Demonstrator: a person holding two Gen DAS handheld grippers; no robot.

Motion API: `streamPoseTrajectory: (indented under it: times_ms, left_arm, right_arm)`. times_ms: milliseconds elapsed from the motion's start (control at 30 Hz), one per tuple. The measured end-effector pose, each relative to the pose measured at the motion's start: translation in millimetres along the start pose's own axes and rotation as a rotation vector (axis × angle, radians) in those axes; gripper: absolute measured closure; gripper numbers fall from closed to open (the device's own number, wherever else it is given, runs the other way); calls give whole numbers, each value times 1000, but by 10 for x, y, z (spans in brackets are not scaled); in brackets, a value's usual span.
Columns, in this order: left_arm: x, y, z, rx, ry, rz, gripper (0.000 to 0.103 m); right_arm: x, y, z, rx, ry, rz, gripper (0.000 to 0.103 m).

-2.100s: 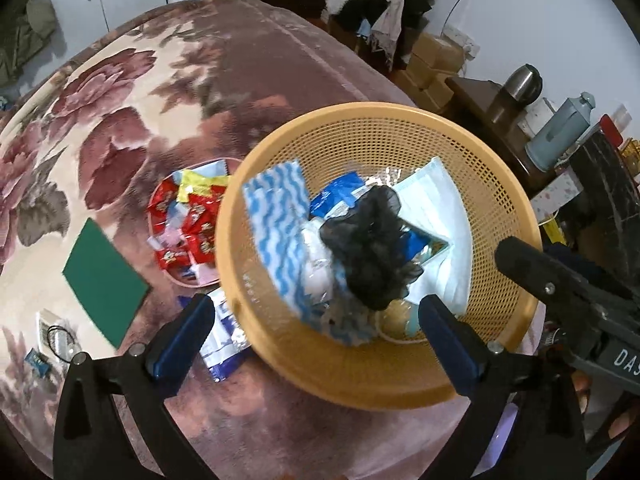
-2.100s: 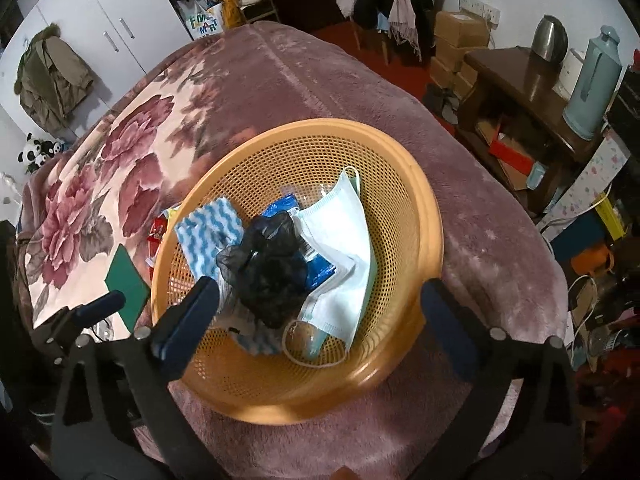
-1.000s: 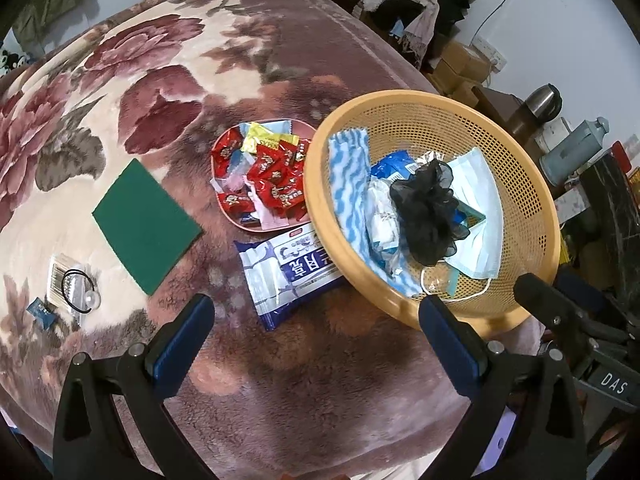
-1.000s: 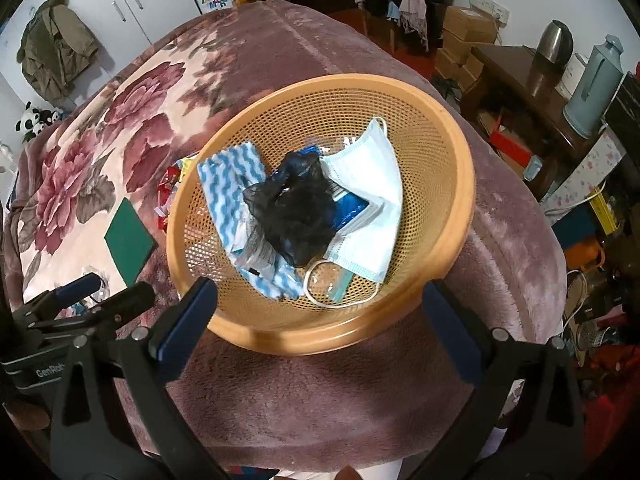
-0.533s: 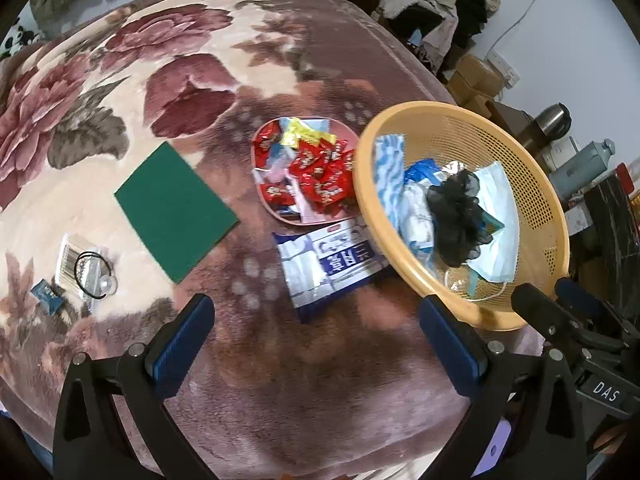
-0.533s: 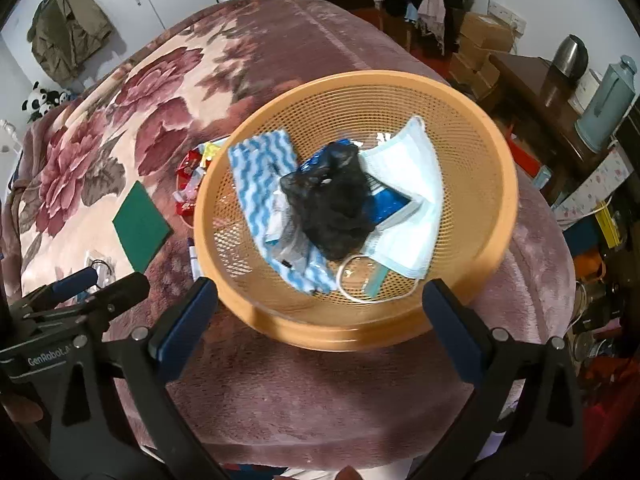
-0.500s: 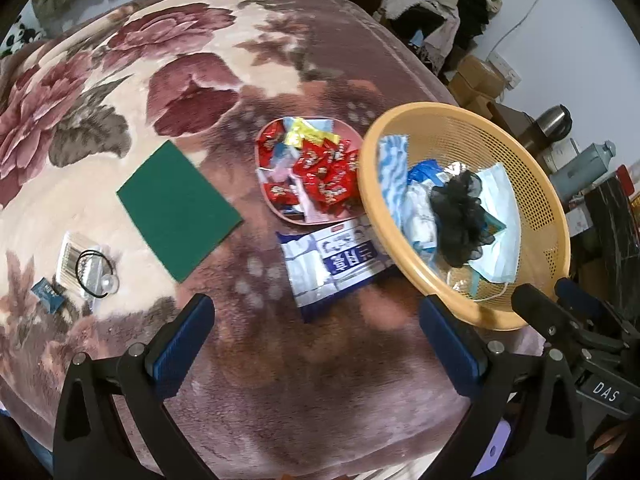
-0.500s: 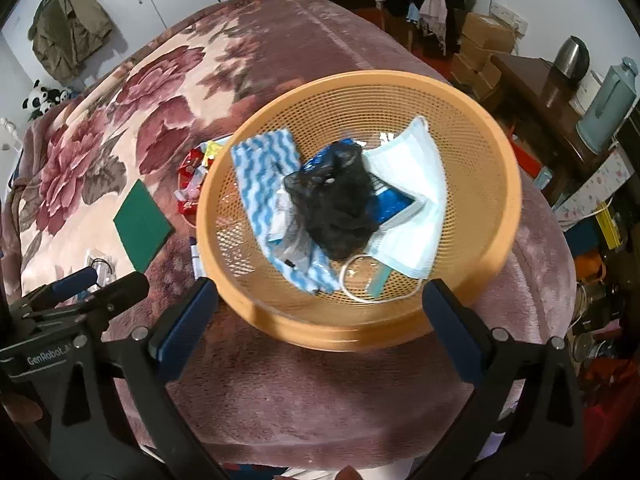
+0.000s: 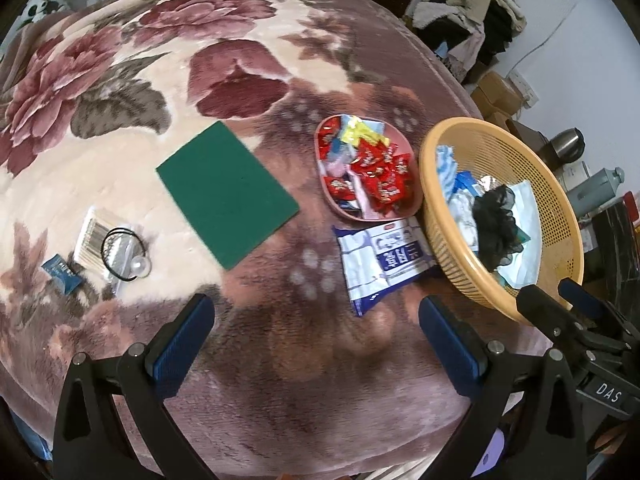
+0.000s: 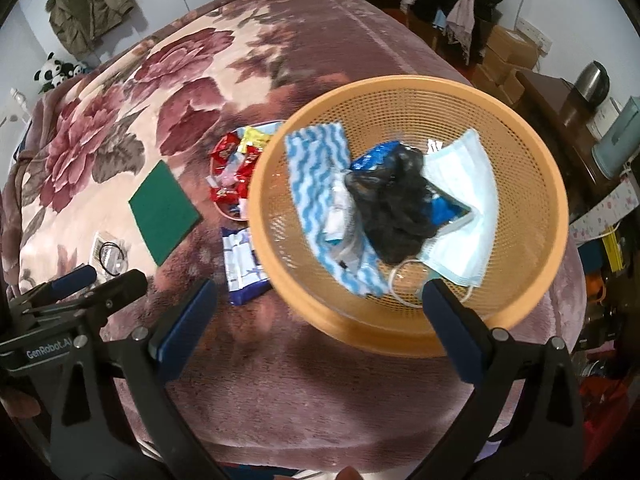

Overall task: Organize soft objects
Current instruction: 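Withdraw both open tools from the basket back over the blanket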

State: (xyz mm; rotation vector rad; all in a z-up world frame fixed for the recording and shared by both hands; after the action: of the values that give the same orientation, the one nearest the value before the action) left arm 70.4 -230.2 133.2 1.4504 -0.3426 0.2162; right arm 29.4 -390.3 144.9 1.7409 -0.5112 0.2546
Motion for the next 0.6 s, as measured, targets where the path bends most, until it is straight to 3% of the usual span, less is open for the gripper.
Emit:
streamPoseTrajectory:
  times_ms: [600]
  left_arm:
    - [-95, -67, -745, 23, 109, -18, 1]
  right_arm:
    - [2, -286, -657, 28, 94, -48, 0]
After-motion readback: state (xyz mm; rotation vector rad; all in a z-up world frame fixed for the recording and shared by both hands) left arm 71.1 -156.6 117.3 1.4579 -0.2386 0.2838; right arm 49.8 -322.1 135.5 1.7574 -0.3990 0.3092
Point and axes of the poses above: each gripper's, at about its wrist camera, not at the fingertips, and y roughly against the way its jaws point, z to its right, x to its top, the point moved 3 cm from there along -y, roughly the way its jaws point, and after that the axes turned 8 degrees about x, right-handed, at the moved point
